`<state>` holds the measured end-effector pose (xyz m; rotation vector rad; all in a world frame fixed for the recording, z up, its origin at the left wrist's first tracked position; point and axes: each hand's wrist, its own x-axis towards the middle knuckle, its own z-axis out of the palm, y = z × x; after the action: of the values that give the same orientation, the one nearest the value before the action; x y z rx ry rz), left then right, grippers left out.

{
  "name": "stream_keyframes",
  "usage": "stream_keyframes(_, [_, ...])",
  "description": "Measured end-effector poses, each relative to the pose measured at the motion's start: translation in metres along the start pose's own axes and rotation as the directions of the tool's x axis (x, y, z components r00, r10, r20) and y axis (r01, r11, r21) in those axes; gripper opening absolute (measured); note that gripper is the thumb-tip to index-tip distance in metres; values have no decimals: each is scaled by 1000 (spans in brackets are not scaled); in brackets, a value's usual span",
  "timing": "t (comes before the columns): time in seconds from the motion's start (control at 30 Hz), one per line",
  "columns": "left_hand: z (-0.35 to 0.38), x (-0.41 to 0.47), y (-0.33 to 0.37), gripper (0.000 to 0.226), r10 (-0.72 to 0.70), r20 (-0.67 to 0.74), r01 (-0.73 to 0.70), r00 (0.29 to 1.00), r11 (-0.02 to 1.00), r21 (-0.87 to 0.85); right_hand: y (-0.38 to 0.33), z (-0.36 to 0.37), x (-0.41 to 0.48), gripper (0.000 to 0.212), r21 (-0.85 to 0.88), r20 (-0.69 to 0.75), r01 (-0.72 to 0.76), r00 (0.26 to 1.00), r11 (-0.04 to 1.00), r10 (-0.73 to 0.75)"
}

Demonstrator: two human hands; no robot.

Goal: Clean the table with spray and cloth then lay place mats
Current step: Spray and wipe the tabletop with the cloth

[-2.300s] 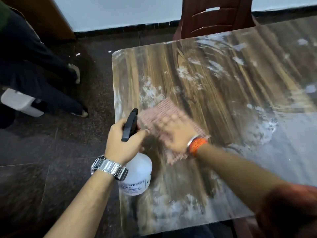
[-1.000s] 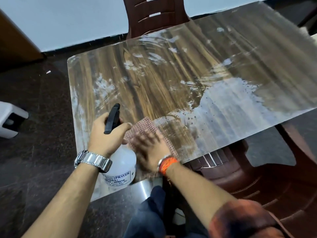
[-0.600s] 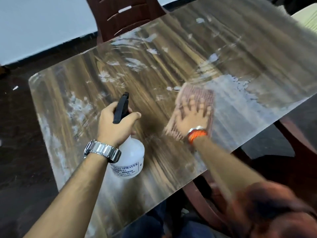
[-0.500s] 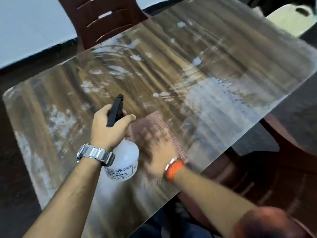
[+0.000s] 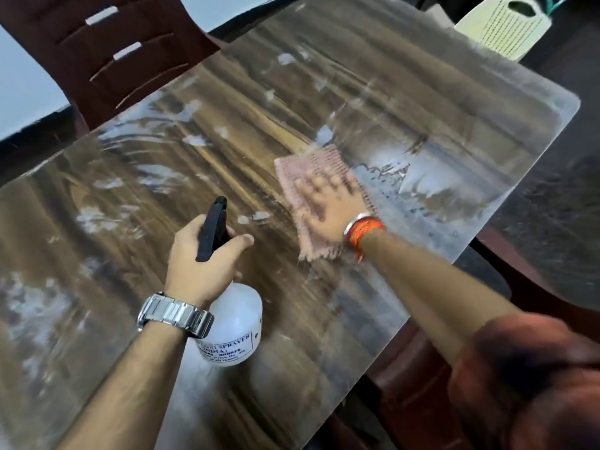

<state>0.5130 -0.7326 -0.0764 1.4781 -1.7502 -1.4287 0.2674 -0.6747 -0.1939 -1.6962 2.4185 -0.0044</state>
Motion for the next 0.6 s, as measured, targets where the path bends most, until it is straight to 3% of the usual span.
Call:
stream_keyframes(0.07, [2, 4, 0, 27, -6, 0, 6, 1000, 1000, 3, 51, -4, 16, 67, 43, -29, -218, 975, 975, 219])
stream_keyframes(0.13, [1, 4, -2, 30, 9, 11, -9, 1000, 1000, 1, 93, -7, 14, 66, 127, -20, -418, 906, 900, 423])
stream_keyframes(0.23, [2, 0, -1, 29, 44, 16, -44, 999, 999, -15, 96, -9, -1, 68, 160, -20, -530, 842, 833, 539])
stream_keyframes(0.3, [5, 0, 0, 30, 43, 24, -42, 999, 999, -27, 55, -4, -22, 70, 83, -73, -400, 911, 913, 406])
stream_keyframes(0.37, [11, -1, 4, 32, 31, 29, -30, 999, 999, -38, -5, 8, -56, 73, 40, -66, -105, 992, 994, 108])
stream_keyframes(0.4, [15, -1, 5, 32, 27, 32, -25, 999, 999, -43, -35, 17, -80, 74, 35, -55, 59, 997, 998, -57])
stream_keyframes(0.5, [27, -7, 11, 29, 42, 51, -41, 998, 999, -23, -82, 36, -147, 71, 73, 33, 396, 917, 916, -399])
stream_keyframes(0.6, [38, -15, 15, 29, 50, 92, -51, 995, 999, 6, -47, 39, -173, 68, 50, 44, 490, 870, 870, -492])
